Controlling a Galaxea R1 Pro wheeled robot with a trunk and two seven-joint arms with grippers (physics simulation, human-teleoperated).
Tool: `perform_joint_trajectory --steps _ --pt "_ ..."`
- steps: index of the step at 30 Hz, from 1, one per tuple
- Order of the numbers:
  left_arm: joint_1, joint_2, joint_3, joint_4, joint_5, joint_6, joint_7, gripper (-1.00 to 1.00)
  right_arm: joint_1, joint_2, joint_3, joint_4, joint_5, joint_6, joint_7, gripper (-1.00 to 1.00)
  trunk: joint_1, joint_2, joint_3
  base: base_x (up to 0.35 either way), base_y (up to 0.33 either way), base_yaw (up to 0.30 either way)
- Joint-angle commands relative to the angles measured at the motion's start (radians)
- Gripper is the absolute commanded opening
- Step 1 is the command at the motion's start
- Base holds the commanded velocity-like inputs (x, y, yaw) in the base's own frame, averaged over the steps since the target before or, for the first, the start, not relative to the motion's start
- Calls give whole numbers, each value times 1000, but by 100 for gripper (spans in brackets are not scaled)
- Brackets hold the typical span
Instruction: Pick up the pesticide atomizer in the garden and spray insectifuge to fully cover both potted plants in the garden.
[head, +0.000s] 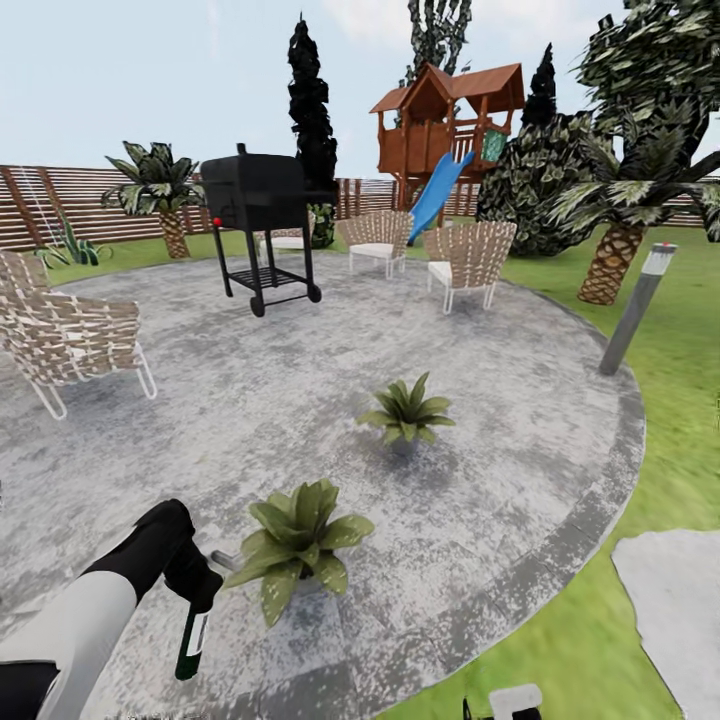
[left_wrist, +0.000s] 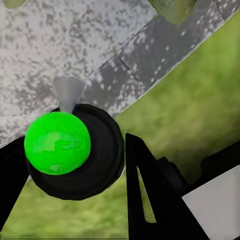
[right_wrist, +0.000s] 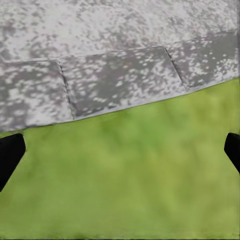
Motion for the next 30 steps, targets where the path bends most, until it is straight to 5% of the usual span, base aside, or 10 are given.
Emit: perform_joint_trajectory --steps 1,9,16,30 --pt "0 1 -3 -2 -6 7 -8 -100 -1 0 3 1 10 0 -10 100 -1 0 -1 -234 233 -48" --pt "0 4 -3 -2 -6 8 -9 -100 -1 0 3 2 10 0 -10 100 -1 0 -1 -204 245 -22" --pt "0 0 -3 -1 -6 8 -8 -100 -1 1 2 1 9 0 -10 100 -1 0 -1 97 261 -237" --pt "3 25 -4 0 -8 -6 0 -100 -1 1 -1 0 7 0 -10 100 -1 0 -1 31 18 -264"
